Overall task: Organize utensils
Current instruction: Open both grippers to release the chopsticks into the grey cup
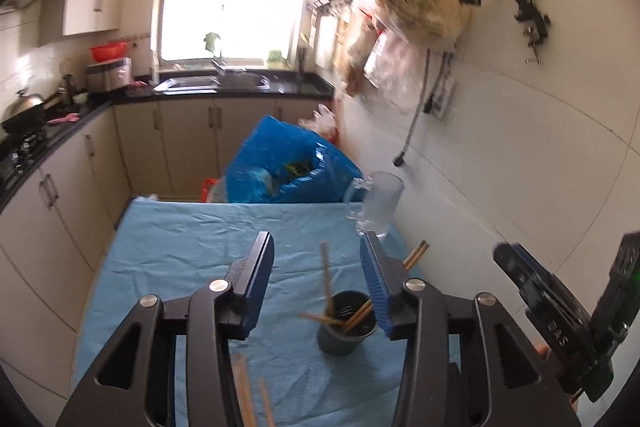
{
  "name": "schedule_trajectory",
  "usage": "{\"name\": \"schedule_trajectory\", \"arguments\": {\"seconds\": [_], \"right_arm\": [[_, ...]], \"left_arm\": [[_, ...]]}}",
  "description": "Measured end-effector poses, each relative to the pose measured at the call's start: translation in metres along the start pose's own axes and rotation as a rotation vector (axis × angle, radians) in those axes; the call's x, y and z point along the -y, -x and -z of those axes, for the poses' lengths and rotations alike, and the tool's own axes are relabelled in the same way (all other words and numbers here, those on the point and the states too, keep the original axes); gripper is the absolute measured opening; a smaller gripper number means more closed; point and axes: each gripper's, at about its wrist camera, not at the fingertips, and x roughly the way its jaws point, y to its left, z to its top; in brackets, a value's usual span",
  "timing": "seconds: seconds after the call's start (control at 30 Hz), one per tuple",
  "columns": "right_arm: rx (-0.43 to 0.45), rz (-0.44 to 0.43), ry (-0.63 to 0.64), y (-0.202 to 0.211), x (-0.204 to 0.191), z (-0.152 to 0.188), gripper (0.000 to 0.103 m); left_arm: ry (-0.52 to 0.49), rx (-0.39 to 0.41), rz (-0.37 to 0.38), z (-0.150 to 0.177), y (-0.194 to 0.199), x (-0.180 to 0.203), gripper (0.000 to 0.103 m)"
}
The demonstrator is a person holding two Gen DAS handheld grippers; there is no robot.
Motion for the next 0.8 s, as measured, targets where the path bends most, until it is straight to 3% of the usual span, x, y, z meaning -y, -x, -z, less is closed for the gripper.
{"name": "schedule_trajectory", "arguments": {"seconds": [0.2, 0.37, 0.47, 0.8], "right_arm": [[-0.108, -0.063, 0.134, 0.004, -0.041, 0.051, 0.072], [-0.277, -0.131, 0.145, -0.025, -0.066, 0.096, 0.072], [-0.357, -0.151, 0.155, -0.042, -0.077, 0.114, 0.072], [-0.52, -0.154, 0.129, -0.08, -0.098, 0.151, 0.072]], "left_arm": [[0.014, 0.023, -0.124, 0.045, 0.038, -0.051, 0.066], [0.065, -0.063, -0.204, 0.094, 0.038, -0.102, 0.07], [0.125, -0.163, -0.246, 0.122, 0.028, -0.139, 0.07], [0.288, -0.342, -0.227, 0.187, 0.007, -0.221, 0.07]]}}
